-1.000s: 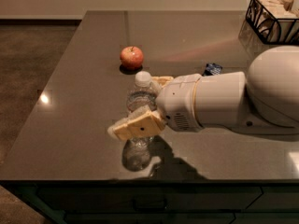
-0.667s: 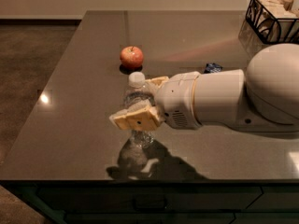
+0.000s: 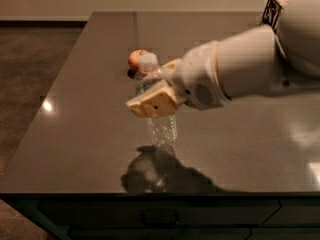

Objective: Knock water bottle over

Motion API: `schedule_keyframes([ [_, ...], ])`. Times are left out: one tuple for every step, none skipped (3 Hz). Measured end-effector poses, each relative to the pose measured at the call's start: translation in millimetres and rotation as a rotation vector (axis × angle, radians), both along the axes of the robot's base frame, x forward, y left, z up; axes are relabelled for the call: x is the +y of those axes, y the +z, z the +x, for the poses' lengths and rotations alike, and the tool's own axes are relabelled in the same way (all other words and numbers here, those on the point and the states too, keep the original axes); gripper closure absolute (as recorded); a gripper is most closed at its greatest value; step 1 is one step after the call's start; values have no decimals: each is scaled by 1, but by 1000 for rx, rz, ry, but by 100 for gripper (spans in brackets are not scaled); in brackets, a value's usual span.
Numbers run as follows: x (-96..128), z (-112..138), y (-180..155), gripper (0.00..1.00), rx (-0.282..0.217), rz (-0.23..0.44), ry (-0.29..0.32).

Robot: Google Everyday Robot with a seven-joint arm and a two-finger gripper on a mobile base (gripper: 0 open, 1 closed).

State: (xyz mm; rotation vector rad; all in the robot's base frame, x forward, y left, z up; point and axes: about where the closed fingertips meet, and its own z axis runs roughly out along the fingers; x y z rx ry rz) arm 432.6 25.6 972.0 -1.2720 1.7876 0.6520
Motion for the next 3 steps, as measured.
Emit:
schedule_keyframes([
  [14, -11, 17, 100, 58, -146, 88],
  [18, -23, -2, 100, 147, -335, 155],
  [5, -26, -42, 100, 207, -576, 220],
])
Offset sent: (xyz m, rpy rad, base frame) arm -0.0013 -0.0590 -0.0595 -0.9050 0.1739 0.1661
